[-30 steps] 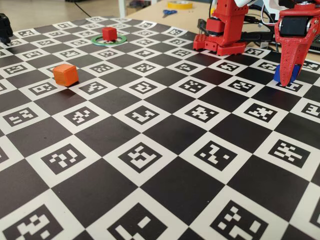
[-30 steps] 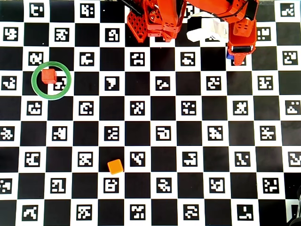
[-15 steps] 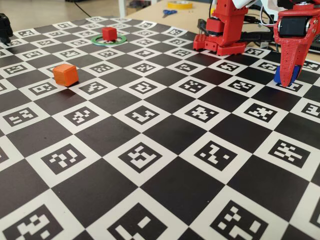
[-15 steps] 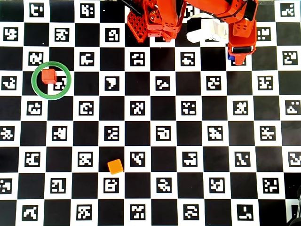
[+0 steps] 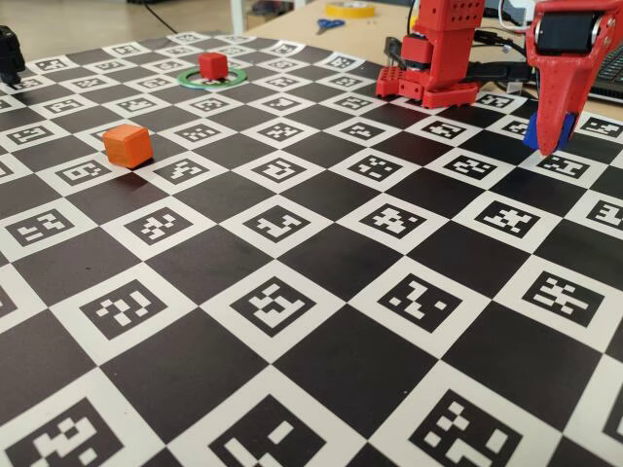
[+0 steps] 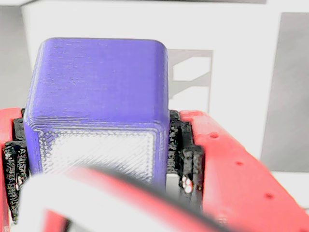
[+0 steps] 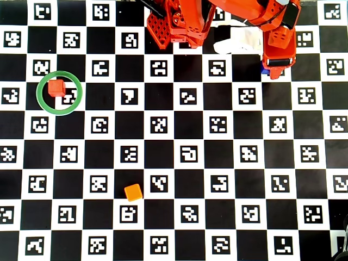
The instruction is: Grab the red cube then put it in the green circle then put the blue cube on top and finally the orange cube on top
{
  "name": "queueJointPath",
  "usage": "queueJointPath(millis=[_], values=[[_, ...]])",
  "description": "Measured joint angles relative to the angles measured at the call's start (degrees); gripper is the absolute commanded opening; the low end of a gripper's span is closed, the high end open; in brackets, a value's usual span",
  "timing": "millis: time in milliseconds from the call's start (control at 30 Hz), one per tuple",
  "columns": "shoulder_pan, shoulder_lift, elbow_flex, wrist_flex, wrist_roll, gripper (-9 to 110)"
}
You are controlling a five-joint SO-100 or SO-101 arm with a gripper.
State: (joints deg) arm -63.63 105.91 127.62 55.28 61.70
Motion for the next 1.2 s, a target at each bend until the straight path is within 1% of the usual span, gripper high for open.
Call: queueJointPath(millis=[233,367,600,767,1033,1200], values=[[12.04,0.0,-9.23,10.37,-11.87,12],[19.6,0.0,-14.94,16.79,-20.39,13],[30.23,-0.88,-24.61,29.09,-32.96,12],[41.13,-1.93,-29.71,32.7,-42.54,12],[62.58,-7.38,-39.02,36.74,-62.14,12],[75.06,-8.53,-40.69,37.79,-72.16,11]])
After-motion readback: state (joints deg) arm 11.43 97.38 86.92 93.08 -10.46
